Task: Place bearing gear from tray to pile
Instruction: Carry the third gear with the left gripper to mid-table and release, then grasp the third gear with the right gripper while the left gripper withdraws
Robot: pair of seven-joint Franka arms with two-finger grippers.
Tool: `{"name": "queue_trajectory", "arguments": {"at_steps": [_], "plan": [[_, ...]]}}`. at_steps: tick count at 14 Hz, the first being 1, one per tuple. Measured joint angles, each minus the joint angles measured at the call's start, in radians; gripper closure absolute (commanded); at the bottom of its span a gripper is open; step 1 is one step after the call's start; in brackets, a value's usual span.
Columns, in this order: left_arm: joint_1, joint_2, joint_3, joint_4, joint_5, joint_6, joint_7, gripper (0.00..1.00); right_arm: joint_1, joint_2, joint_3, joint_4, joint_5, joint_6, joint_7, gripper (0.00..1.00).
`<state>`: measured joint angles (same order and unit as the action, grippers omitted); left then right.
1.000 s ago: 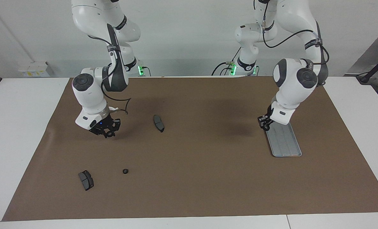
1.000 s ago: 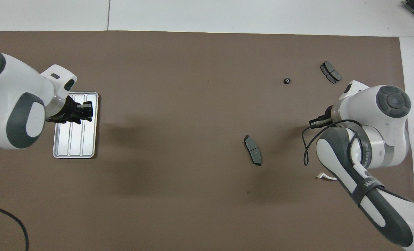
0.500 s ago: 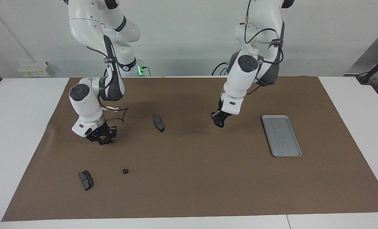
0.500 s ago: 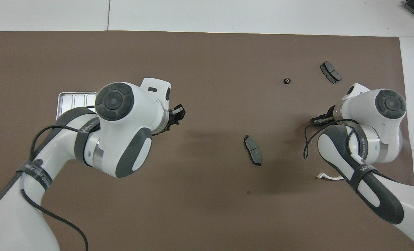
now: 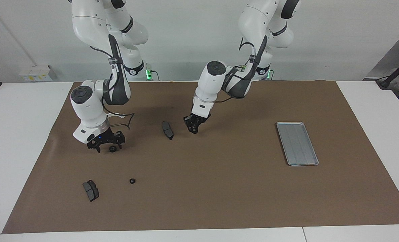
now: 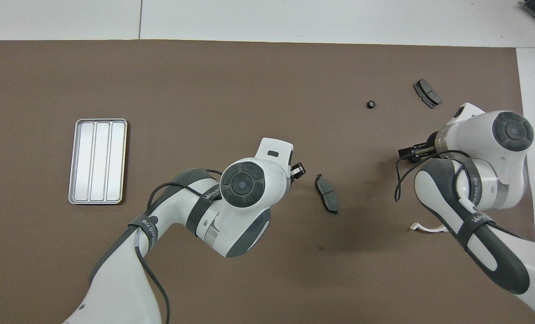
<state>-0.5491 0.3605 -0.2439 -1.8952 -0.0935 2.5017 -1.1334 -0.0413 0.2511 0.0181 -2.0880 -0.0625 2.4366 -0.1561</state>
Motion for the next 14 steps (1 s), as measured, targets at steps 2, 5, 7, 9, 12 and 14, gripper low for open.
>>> {"name": "queue_trajectory", "arguments": {"at_steps": [2,5,7,9,12,14], "plan": [[-0.011,0.003,0.0,0.0,-0.003,0.006,-0.001,0.4,0.005,-0.021,0.005,0.004,0.0,-0.027,0.038,0.0],[-0.009,0.003,0.008,0.003,-0.003,0.008,-0.001,0.33,0.051,-0.058,0.011,0.015,0.0,-0.091,0.115,0.0],[-0.006,0.003,0.016,0.005,-0.003,0.008,-0.001,0.33,0.095,-0.076,0.014,0.034,0.0,-0.137,0.185,0.0],[0.02,-0.005,0.028,0.008,-0.003,-0.008,-0.001,0.32,0.154,-0.08,0.015,0.058,0.0,-0.162,0.287,0.0],[0.164,-0.055,0.034,0.049,-0.003,-0.156,0.088,0.29,0.246,-0.077,0.018,0.074,0.0,-0.162,0.442,0.0],[0.283,-0.118,0.034,0.064,-0.003,-0.284,0.219,0.24,0.295,-0.062,0.019,0.097,0.001,-0.166,0.521,0.0]]}}
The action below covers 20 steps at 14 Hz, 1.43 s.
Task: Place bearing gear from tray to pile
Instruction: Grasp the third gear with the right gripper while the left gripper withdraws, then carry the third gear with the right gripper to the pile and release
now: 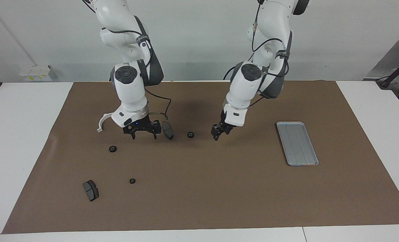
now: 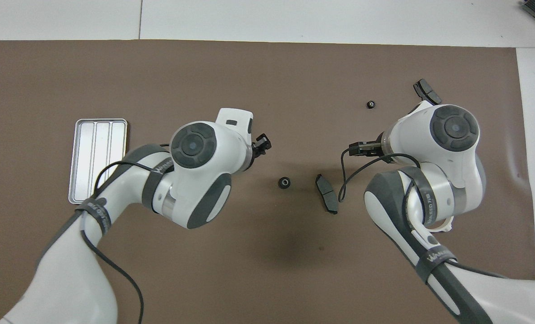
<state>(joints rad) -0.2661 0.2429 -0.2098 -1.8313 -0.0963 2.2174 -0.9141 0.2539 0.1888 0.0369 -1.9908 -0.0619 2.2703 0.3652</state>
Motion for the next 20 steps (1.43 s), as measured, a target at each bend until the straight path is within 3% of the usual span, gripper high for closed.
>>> {"name": "queue_trajectory", "arguments": {"at_steps": [4,10,13,20], "plan": [[0.2,-0.09,0.003,0.003,0.0,-0.18,0.312,0.18,0.094,0.027,0.002,0.059,0.001,-0.053,0.119,0.0],[0.422,-0.105,0.009,0.041,0.036,-0.274,0.741,0.0,0.196,0.14,0.002,0.153,-0.007,-0.056,0.245,0.0],[0.444,-0.102,0.009,0.082,0.142,-0.273,0.809,0.0,0.231,0.2,0.002,0.18,-0.024,-0.049,0.297,0.0],[0.44,-0.091,-0.006,0.097,0.157,-0.26,0.832,0.0,0.261,0.245,0.003,0.142,-0.037,0.029,0.361,0.0]]}}
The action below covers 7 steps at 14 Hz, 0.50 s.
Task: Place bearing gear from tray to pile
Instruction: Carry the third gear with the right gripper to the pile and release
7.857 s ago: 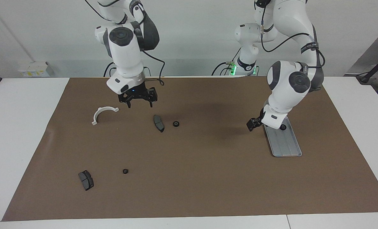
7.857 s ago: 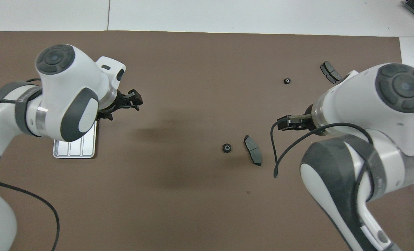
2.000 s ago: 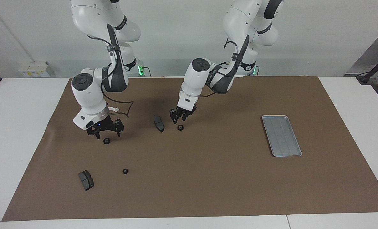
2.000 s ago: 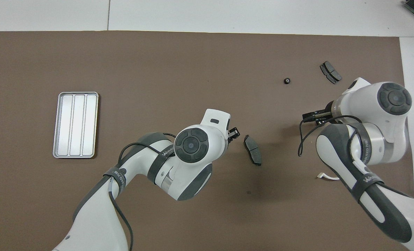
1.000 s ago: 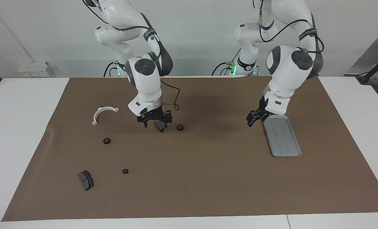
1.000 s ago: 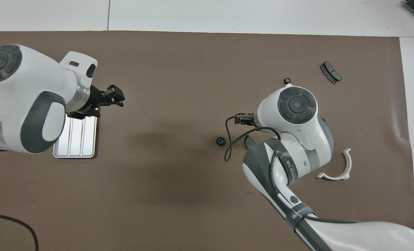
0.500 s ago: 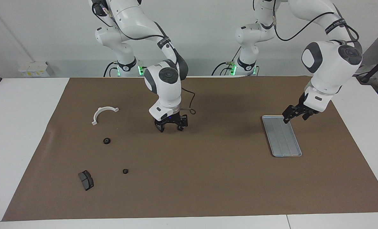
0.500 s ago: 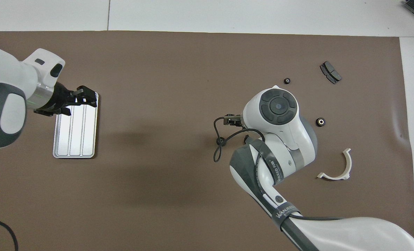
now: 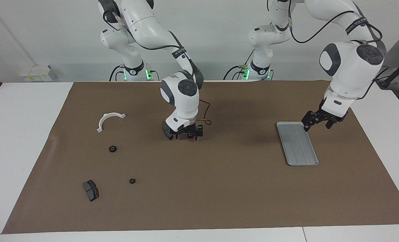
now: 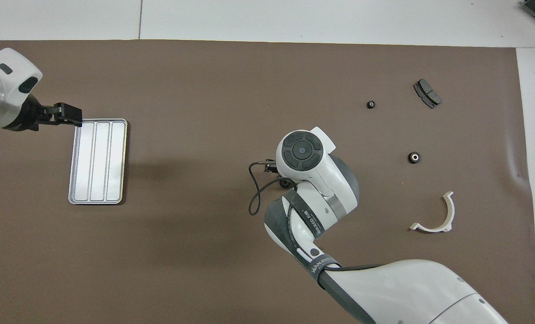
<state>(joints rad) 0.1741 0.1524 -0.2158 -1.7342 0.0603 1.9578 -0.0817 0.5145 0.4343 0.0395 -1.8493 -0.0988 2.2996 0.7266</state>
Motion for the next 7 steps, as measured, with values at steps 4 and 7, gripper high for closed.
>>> {"name": "queue_trajectory", "arguments": {"at_steps": [4,7], "plan": [[0.0,0.001,-0.001,0.014,0.005,-0.001,0.001,0.0,0.027,0.0,0.001,-0.034,0.0,0.036,0.031,0.07],[0.0,0.004,-0.002,0.052,0.006,-0.014,0.002,0.0,0.029,-0.003,0.001,-0.037,0.001,0.036,0.031,0.37]]}}
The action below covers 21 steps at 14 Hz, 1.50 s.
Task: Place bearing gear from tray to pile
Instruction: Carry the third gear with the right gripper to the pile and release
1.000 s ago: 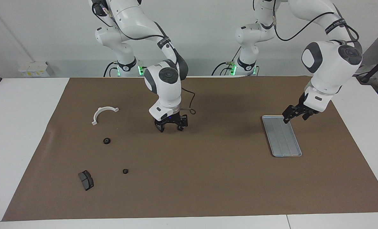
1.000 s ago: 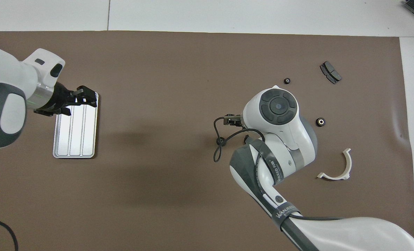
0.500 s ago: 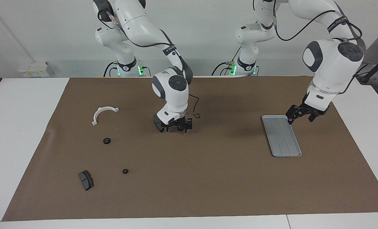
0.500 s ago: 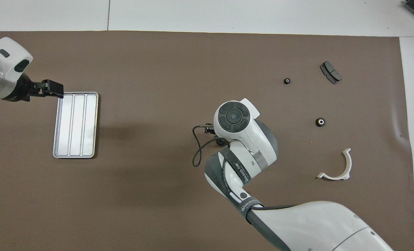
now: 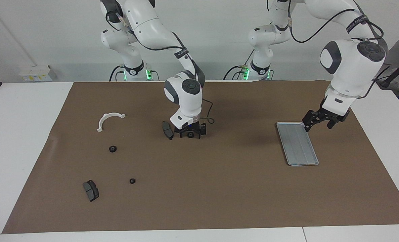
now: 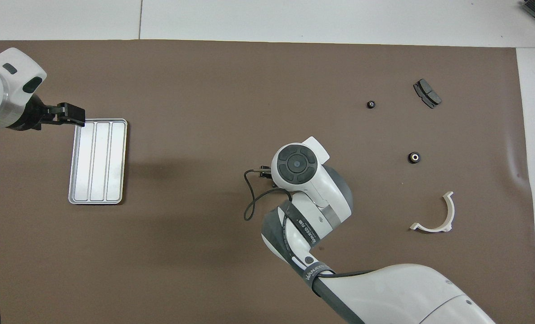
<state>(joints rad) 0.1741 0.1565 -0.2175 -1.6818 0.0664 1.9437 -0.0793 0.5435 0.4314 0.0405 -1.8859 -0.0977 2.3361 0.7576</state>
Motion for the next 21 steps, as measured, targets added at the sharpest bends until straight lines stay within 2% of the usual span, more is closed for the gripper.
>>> {"name": "queue_trajectory", "arguments": {"at_steps": [1,3,4,7,8,11,14,19,20,21], "plan": [[0.0,0.004,0.0,0.02,0.001,-0.022,0.0,0.0,0.0,-0.007,0.0,0.0,0.0,-0.007,0.0,0.51],[0.0,0.015,0.0,0.059,0.002,-0.081,0.0,0.0,-0.001,-0.017,-0.002,-0.002,0.0,-0.029,0.0,0.66],[0.0,0.022,0.0,0.072,0.002,-0.104,0.0,0.0,-0.001,-0.018,-0.002,-0.003,0.0,-0.032,0.0,0.71],[-0.01,0.038,-0.004,0.089,0.002,-0.112,0.0,0.0,-0.001,-0.02,-0.002,-0.003,0.0,-0.033,0.0,0.71],[-0.014,0.04,-0.004,0.091,0.002,-0.112,0.0,0.0,-0.001,-0.02,-0.002,-0.003,0.0,-0.033,0.0,0.8],[-0.013,0.039,-0.005,0.126,0.002,-0.115,0.0,0.0,-0.003,-0.022,-0.003,-0.003,0.0,-0.033,0.0,0.95],[-0.009,0.037,0.006,0.159,0.002,-0.135,0.0,0.0,-0.049,-0.075,-0.009,-0.02,0.0,-0.041,-0.038,0.95],[-0.002,0.037,0.033,0.161,0.002,-0.163,0.0,0.0,-0.219,-0.245,-0.012,-0.171,0.0,-0.056,-0.276,0.94],[-0.012,0.037,0.044,0.162,0.002,-0.168,0.0,0.0,-0.253,-0.263,-0.012,-0.196,0.0,-0.056,-0.331,0.94],[-0.066,0.034,0.102,0.165,0.002,-0.172,0.0,0.0,-0.291,-0.276,-0.012,-0.224,0.0,-0.051,-0.392,0.92]]}}
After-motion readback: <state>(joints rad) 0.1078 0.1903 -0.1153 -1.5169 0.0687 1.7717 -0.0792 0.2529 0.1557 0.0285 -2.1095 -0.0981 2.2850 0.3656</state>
